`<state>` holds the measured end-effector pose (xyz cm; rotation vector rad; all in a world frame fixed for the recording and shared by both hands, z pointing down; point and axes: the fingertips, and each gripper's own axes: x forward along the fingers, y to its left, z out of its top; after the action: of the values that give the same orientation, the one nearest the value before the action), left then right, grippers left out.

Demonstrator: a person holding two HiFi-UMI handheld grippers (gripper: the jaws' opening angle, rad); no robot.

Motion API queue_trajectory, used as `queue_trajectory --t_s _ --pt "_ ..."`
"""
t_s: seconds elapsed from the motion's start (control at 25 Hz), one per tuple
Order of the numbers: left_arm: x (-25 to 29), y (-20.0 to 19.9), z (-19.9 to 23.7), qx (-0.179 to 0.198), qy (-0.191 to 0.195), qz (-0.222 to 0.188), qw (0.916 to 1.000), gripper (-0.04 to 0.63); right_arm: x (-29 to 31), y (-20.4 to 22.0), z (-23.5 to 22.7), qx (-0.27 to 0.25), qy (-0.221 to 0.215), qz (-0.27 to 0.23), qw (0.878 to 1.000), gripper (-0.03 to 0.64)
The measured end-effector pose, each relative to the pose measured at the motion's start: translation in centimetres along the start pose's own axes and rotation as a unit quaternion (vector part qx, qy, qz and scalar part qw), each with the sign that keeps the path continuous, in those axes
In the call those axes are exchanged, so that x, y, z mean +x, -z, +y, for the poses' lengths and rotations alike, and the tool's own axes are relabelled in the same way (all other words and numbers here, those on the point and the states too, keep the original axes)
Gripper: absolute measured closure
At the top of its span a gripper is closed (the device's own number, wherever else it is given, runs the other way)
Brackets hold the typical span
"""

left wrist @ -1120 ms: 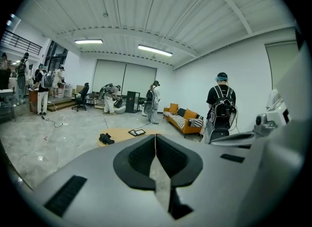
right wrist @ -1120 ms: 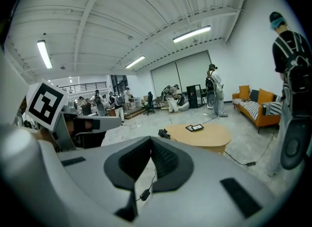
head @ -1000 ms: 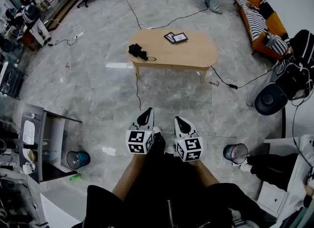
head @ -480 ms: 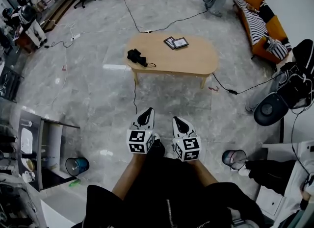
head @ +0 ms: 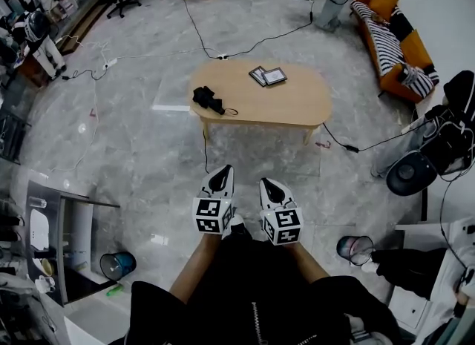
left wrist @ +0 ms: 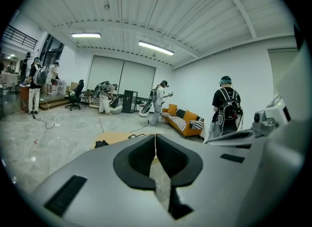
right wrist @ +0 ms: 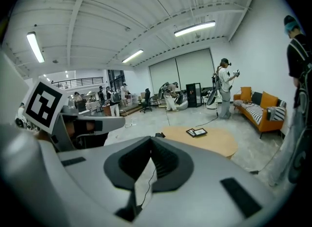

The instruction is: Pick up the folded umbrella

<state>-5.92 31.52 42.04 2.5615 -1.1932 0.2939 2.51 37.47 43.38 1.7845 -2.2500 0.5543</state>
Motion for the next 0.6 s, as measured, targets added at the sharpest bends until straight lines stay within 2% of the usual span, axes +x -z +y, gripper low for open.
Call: queue_trajectory --t_s 0.32,0.6 --pt "2.3 -1.0 3.2 0.007 0.012 -0.002 0.9999 0.58 4.2 -1.3 0.4 -0.002 0.009 0.001 1.0 0.606" --pt "3.0 -1.2 5.7 -0.001 0.014 0.002 0.9999 0.58 6.2 -1.7 1.2 -0.001 0.014 0.01 1.0 0.607"
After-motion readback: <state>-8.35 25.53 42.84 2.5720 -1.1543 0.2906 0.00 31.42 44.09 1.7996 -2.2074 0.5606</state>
